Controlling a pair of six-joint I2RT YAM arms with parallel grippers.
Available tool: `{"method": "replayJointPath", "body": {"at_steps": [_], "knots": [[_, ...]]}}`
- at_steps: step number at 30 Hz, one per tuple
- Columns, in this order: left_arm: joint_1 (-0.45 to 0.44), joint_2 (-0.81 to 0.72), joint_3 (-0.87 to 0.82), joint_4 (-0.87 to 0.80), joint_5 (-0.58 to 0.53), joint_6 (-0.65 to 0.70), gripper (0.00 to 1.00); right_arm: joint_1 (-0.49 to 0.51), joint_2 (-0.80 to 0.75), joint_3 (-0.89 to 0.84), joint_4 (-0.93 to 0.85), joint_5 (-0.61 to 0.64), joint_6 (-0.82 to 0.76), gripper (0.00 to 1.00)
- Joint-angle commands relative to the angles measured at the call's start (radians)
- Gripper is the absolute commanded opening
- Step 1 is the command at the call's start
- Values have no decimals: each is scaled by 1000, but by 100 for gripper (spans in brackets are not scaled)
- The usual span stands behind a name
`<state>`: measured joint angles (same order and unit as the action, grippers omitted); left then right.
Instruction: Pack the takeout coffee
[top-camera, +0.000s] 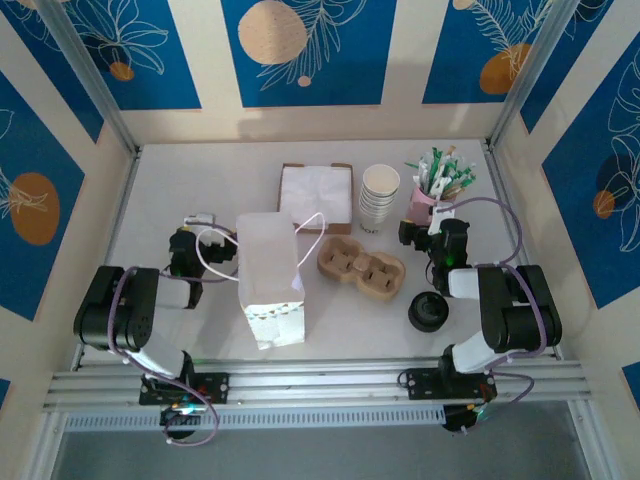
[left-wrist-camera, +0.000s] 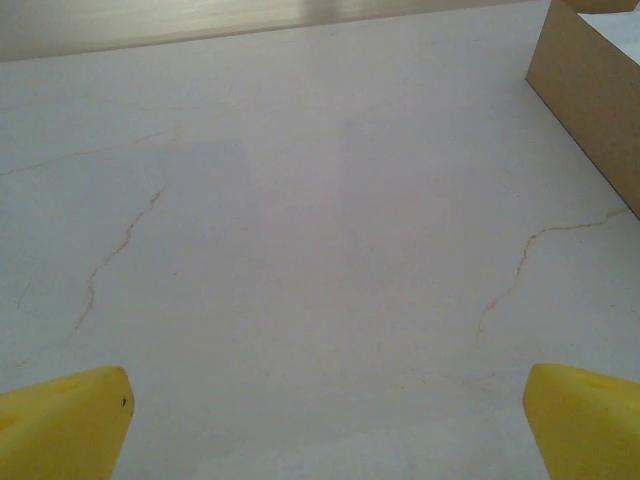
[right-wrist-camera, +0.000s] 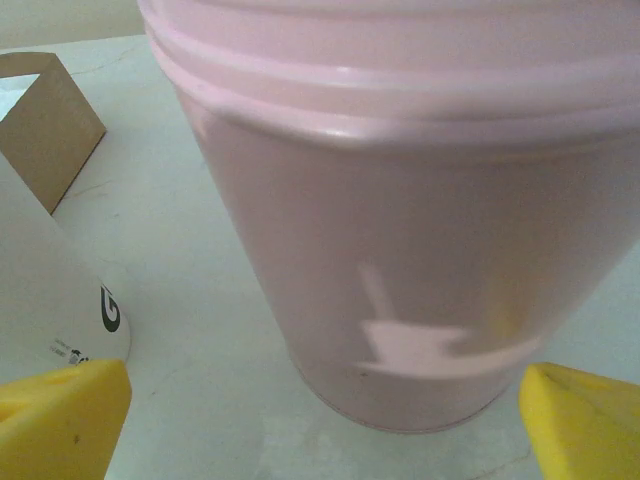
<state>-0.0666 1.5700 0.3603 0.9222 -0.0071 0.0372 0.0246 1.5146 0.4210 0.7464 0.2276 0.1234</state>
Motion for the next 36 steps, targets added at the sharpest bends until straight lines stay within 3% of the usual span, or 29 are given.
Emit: {"method": "replayJointPath", "body": {"at_steps": [1,36], "knots": [[7,-12,17,4,24,24,100,-5,-19,17,5,-13,4,99],[8,-21,12,7,7,13,100,2,-39,20,-15,-6,-4,99]]}}
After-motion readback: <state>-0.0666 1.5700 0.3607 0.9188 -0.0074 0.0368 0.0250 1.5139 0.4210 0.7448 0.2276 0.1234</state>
